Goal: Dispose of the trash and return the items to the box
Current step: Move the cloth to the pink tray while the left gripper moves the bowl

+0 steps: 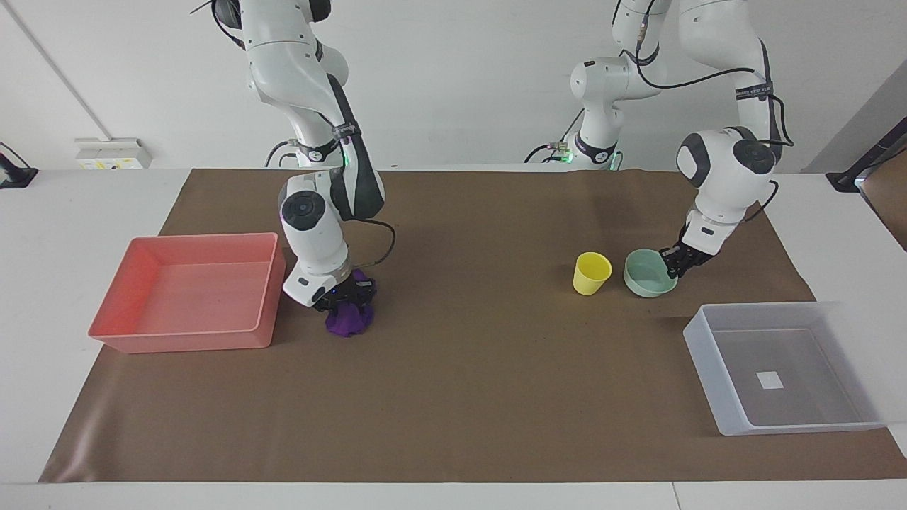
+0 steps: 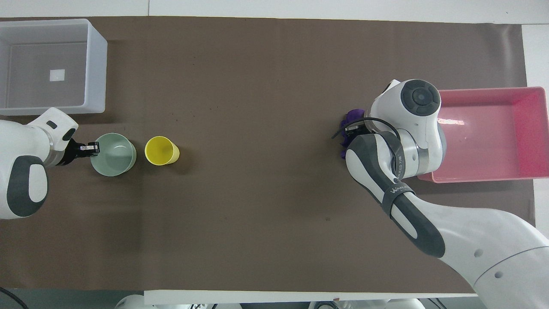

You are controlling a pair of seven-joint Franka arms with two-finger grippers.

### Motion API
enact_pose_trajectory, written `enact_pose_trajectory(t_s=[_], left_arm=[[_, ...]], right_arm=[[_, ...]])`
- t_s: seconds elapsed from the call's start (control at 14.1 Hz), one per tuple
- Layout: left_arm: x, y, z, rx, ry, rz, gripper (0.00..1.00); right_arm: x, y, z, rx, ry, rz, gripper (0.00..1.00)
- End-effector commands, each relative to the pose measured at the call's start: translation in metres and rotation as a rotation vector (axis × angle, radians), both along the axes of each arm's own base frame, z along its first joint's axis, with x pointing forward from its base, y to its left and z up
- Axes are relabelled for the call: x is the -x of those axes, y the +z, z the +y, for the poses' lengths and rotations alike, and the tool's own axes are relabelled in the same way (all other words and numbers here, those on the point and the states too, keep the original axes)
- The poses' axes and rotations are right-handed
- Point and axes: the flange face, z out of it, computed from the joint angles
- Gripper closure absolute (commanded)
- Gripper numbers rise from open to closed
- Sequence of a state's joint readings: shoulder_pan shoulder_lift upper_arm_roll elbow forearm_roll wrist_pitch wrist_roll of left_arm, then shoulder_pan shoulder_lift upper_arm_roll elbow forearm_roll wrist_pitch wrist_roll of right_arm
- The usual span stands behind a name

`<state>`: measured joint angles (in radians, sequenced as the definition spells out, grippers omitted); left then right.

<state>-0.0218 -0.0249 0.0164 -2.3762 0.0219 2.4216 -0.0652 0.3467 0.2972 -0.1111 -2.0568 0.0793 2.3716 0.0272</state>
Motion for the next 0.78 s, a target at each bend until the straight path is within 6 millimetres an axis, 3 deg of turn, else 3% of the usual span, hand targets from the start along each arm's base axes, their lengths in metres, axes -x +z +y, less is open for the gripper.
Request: enact_pose_trajectory(t_s=[0.0, 0.14, 0.28, 0.42, 0.57, 0.71], left_arm=[[0.006, 0.005, -0.006, 0.001, 0.017, 0.015, 1.00], [0.003, 0.043, -0.007, -0.002, 0.013, 0.048, 1.00], [-0.005, 0.103, -0.006, -0.001, 0.017, 0.084, 1.00], [-0.027, 0.164, -0.006, 0.045, 0.041, 0.076, 1.00], [-0.061, 0.187, 0.002, 0.088, 0.069, 0.039, 1.00], [-0.081, 0.197, 0.039, 0.086, 0.125, 0.005, 1.00]], right_arm=[[-0.001, 0.012, -0.003, -0.022, -0.017, -0.016, 1.00], [-0.006, 0.038, -0.012, -0.027, -0.022, -0.011, 1.00], [-0.012, 0.074, -0.029, -0.028, -0.044, 0.011, 1.00], [-0.015, 0.111, -0.045, -0.027, -0.057, 0.012, 1.00], [-0.012, 0.146, -0.065, -0.035, -0.070, -0.026, 1.00], [-0.009, 0.176, -0.112, -0.032, -0.065, -0.046, 1.00]])
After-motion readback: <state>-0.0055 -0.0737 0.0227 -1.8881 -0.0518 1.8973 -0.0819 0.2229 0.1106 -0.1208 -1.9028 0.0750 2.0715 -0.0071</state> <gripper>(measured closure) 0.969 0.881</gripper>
